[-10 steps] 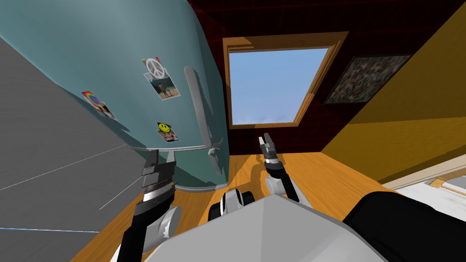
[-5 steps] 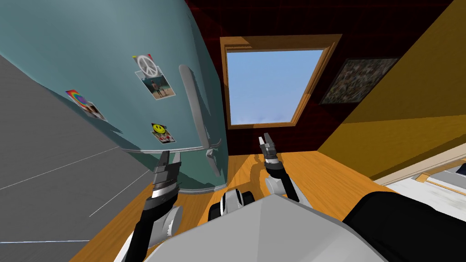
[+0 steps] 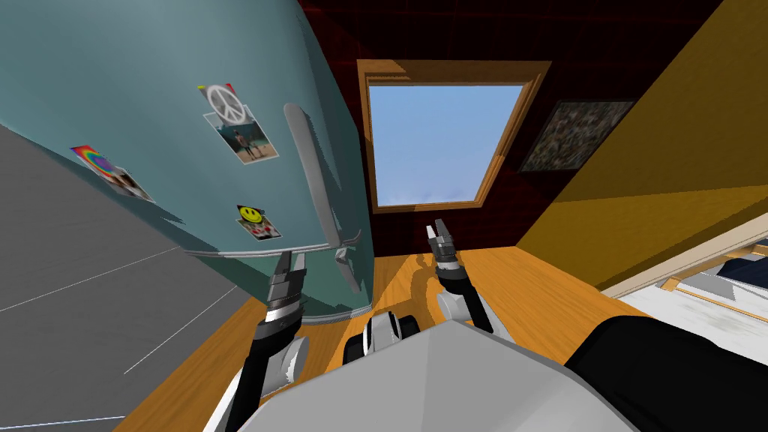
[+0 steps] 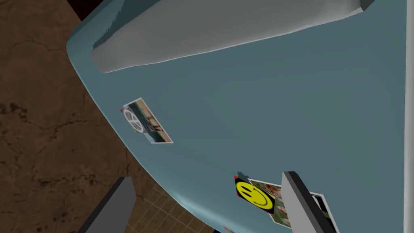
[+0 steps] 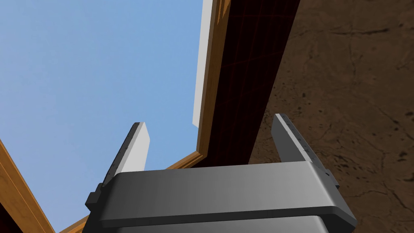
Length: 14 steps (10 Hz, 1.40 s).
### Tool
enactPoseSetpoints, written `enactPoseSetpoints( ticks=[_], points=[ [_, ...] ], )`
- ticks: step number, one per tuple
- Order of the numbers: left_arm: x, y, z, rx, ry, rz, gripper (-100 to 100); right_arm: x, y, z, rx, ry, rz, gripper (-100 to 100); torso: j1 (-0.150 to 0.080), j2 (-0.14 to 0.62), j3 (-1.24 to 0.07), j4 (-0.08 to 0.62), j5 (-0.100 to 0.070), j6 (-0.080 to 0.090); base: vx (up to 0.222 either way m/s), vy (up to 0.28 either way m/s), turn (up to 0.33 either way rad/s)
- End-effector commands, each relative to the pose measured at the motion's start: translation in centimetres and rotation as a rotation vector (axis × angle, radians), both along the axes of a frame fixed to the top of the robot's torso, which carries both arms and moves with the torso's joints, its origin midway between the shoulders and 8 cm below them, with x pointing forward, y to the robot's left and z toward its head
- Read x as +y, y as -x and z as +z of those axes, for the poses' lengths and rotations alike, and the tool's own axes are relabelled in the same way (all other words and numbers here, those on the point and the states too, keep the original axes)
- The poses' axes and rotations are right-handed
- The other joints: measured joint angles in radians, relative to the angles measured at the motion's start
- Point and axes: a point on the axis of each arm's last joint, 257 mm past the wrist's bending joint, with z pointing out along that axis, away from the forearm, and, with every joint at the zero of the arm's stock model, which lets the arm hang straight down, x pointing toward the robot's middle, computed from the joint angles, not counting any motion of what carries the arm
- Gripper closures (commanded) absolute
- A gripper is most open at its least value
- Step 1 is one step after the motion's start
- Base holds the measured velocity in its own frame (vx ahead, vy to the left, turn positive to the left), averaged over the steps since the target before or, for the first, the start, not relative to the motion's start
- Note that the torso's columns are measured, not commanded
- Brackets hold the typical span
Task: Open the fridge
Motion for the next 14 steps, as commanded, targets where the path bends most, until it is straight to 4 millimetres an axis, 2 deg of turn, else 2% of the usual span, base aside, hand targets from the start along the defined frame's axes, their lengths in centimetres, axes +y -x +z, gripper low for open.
enactPoseSetpoints(
  ticks=[1,9,13,14],
  points=[
    [-0.4,-0.7,-1.5,0.017,0.003,-0.004,-100,0.0,0.0,0.0,0.0,0.0,0.0,0,0.0,0.0,0.0,0.0,0.0,0.0,0.011,-0.018,-0.036],
    [-2.8,-2.6,-7.1,0.086,-0.023,-0.041,-100,0.0,0.0,0.0,0.0,0.0,0.0,0,0.0,0.0,0.0,0.0,0.0,0.0,0.014,-0.017,-0.06],
    [-3.9,-3.1,-8.9,0.106,-0.011,-0.052,-100,0.0,0.0,0.0,0.0,0.0,0.0,0,0.0,-0.001,0.0,-0.001,0.0,0.001,0.012,-0.011,-0.032],
    [-3.5,-3.0,-8.4,0.094,-0.016,-0.047,-100,0.0,0.0,0.0,0.0,0.0,0.0,0,-0.002,-0.004,-0.002,-0.004,0.001,0.004,0.0,0.0,0.0]
  ],
)
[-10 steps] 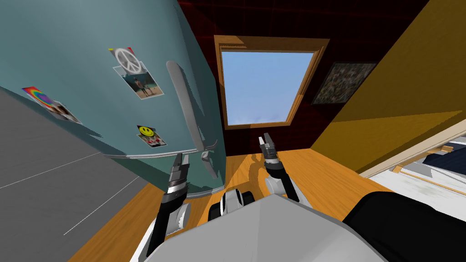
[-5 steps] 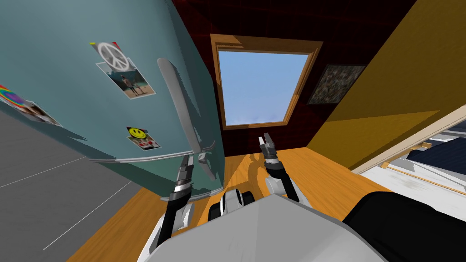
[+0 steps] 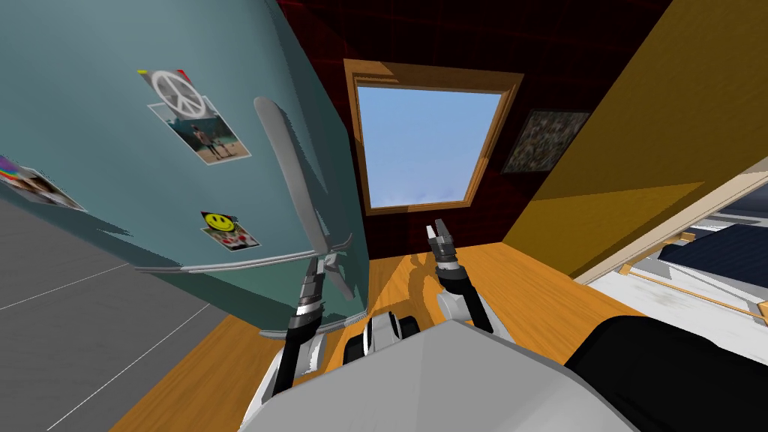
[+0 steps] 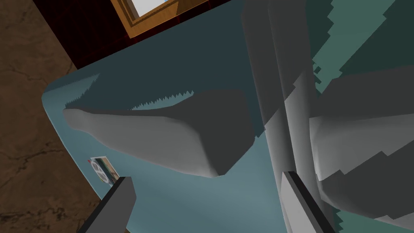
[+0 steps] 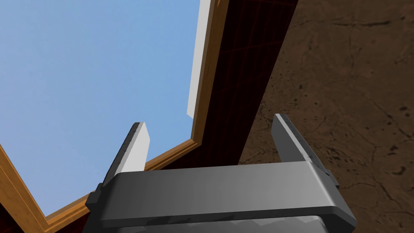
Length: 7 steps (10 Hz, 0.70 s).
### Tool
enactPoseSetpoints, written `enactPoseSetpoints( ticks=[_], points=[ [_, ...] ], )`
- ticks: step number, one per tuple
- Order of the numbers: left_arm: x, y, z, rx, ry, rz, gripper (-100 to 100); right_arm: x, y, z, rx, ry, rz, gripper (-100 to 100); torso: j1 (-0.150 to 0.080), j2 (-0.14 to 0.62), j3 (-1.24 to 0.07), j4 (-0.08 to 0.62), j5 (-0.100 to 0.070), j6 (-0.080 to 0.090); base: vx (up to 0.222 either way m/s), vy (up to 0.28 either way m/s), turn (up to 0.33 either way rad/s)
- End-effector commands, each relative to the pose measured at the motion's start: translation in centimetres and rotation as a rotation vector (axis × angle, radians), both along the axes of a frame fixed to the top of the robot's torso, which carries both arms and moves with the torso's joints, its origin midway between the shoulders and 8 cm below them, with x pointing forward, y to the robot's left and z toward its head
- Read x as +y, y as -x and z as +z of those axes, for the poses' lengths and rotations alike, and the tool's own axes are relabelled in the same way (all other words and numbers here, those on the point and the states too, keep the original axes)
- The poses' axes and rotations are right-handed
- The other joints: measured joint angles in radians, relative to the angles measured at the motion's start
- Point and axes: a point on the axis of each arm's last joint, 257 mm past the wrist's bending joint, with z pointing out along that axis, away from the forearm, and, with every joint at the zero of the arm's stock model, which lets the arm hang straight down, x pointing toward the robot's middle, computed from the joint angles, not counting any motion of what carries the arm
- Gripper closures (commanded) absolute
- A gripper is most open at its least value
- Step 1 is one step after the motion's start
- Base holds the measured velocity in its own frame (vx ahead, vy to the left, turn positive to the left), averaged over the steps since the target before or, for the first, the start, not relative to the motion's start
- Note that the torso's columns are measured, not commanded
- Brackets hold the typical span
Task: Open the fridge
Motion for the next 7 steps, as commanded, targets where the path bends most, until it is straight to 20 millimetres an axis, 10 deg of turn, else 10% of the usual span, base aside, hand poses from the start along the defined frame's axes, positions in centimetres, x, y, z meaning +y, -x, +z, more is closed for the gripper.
enactPoseSetpoints(
  ticks=[1,5,6,7],
  points=[
    [0.1,-0.4,0.9,-0.002,0.001,0.001,-100,0.0,0.0,0.0,0.0,0.0,0.0,0,0.0,0.0,-0.001,0.001,-0.001,-0.002,0.013,0.0,0.008],
    [0.0,-0.8,1.6,-0.001,0.001,0.0,-100,0.0,0.0,0.0,0.0,0.0,0.0,0,0.002,0.001,0.0,0.004,-0.002,-0.003,0.023,-0.006,0.008],
    [0.1,-0.4,0.9,-0.002,0.001,0.001,100,0.0,0.0,0.0,0.0,0.0,0.0,0,0.002,0.0,-0.001,0.003,-0.001,-0.002,-0.018,0.002,-0.023],
    [0.0,-0.3,0.7,-0.002,0.001,0.0,100,0.0,0.0,0.0,0.0,0.0,0.0,0,0.002,0.002,0.001,0.003,-0.001,-0.003,-0.026,0.008,-0.011]
  ],
)
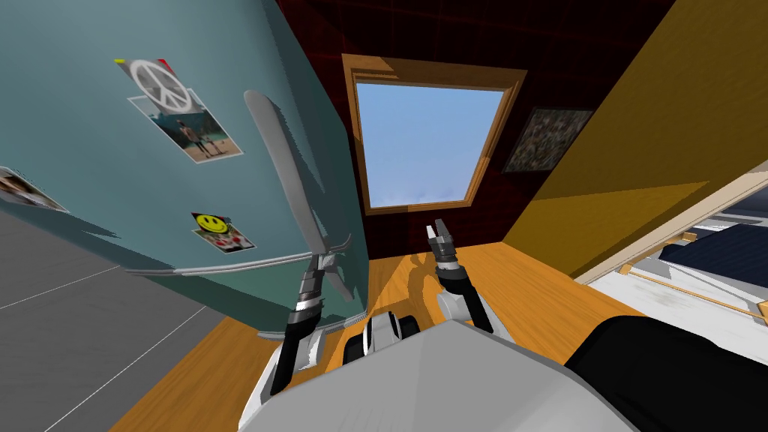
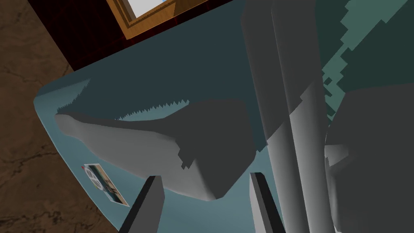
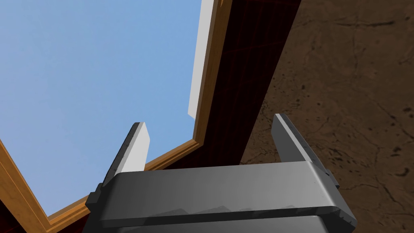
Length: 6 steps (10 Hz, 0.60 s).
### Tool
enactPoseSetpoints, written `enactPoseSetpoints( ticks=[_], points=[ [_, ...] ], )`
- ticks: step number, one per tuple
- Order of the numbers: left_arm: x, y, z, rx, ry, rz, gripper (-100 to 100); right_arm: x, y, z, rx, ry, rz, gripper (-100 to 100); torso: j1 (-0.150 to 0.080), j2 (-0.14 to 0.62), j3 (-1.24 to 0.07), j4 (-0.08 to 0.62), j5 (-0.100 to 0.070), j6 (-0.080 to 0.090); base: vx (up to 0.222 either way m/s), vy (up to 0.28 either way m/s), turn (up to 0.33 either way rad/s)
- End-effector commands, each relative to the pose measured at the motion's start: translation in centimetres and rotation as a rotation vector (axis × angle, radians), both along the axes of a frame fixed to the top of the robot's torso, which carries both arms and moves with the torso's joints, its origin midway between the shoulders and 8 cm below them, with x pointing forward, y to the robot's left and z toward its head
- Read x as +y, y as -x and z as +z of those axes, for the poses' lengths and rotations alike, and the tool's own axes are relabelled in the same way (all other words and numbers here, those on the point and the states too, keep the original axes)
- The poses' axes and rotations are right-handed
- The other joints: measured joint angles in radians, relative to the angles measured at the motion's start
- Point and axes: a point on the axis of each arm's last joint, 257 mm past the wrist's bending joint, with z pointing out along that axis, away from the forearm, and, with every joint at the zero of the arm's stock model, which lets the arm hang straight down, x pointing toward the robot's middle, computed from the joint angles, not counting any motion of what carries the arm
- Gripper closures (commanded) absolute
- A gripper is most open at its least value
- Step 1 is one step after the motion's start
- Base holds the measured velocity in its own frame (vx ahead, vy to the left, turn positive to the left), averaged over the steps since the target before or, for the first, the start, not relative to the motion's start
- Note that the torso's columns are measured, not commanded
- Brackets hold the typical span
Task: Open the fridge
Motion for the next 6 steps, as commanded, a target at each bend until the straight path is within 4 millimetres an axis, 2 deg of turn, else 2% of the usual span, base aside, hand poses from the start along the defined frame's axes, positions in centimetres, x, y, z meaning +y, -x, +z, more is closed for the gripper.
enactPoseSetpoints(
  ticks=[1,2,3,6],
  points=[
    [-0.1,0.7,-1.2,-0.004,-0.001,-0.001,100,0.0,0.0,0.0,0.0,0.0,0.0,0,0.0,0.0,0.0,0.0,0.0,0.0,-0.035,0.009,-0.006],
    [-0.1,0.6,-0.9,-0.001,0.0,-0.001,100,0.0,0.0,0.0,0.0,0.0,0.0,0,-0.001,0.001,0.001,0.001,0.0,0.0,-0.017,0.004,-0.001],
    [0.3,0.3,-0.8,0.013,-0.015,0.005,-100,0.0,0.0,0.0,0.0,0.0,0.0,0,-0.001,0.001,0.001,0.0,0.0,-0.001,-0.002,-0.019,0.019],
    [0.9,-0.1,-0.5,0.04,-0.034,0.017,-100,0.0,0.0,0.0,0.0,0.0,0.0,0,-0.001,0.001,0.001,0.0,-0.001,-0.001,0.004,-0.033,0.018]
  ],
)
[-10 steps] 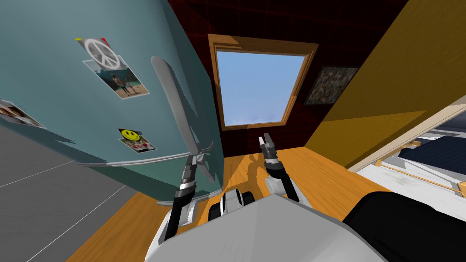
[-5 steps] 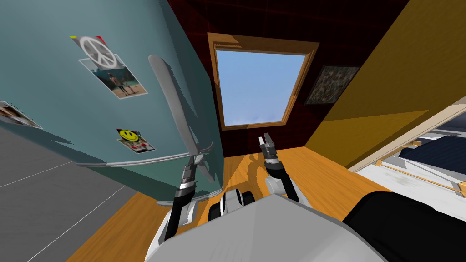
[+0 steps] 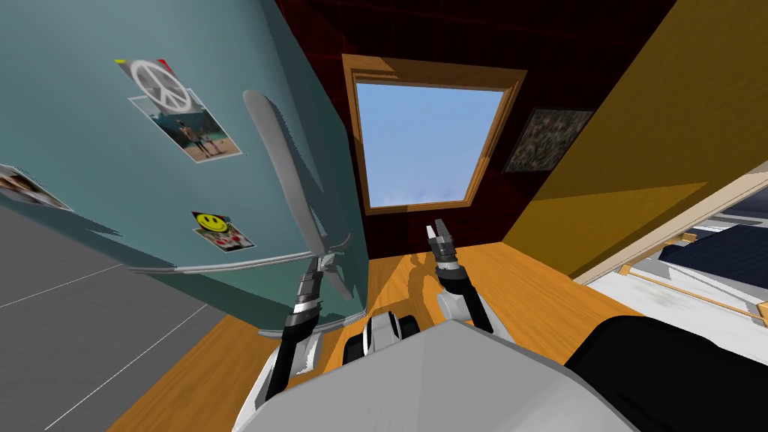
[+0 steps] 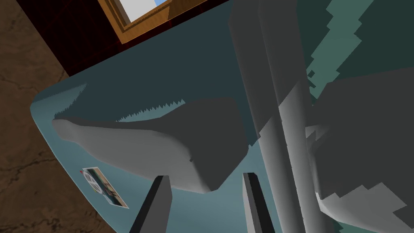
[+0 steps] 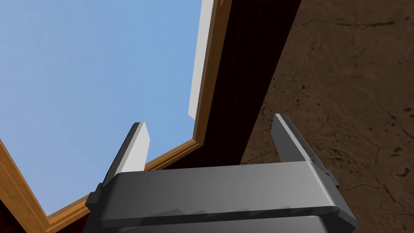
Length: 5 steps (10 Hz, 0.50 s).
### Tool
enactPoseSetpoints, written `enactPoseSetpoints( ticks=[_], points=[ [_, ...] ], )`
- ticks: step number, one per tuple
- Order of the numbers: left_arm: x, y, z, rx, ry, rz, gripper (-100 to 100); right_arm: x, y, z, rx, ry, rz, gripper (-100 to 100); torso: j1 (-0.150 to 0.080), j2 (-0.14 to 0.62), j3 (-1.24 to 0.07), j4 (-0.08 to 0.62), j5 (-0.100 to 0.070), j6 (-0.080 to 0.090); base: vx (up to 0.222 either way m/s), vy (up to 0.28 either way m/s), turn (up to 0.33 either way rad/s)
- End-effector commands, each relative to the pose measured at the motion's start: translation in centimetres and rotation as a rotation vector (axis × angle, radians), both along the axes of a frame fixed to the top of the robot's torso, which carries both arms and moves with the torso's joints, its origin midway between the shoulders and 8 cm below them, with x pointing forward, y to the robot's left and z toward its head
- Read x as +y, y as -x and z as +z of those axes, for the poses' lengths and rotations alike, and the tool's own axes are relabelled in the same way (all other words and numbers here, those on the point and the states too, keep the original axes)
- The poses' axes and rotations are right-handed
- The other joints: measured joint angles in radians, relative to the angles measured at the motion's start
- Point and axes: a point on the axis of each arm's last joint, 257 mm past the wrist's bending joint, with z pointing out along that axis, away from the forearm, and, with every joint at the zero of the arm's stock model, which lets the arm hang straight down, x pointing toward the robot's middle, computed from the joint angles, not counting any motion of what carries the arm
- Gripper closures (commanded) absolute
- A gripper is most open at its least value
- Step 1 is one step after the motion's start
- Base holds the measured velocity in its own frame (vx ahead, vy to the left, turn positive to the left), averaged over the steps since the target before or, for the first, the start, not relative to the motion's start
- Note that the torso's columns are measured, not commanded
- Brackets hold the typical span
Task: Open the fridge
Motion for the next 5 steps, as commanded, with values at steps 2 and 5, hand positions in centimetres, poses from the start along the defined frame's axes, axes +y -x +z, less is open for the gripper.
enactPoseSetpoints(
  ticks=[2,5],
  points=[
    [0.9,-0.7,0.4,0.038,-0.025,0.019,-100,0.0,0.0,0.0,0.0,0.0,0.0,0,0.002,-0.002,-0.001,-0.001,0.001,0.0,0.005,-0.045,0.018],
    [1.8,-1.1,1.2,0.069,-0.046,0.039,-100,0.0,0.0,0.0,0.0,0.0,0.0,0,0.001,-0.001,0.0,-0.001,0.001,0.0,0.007,-0.045,0.023]
  ],
)
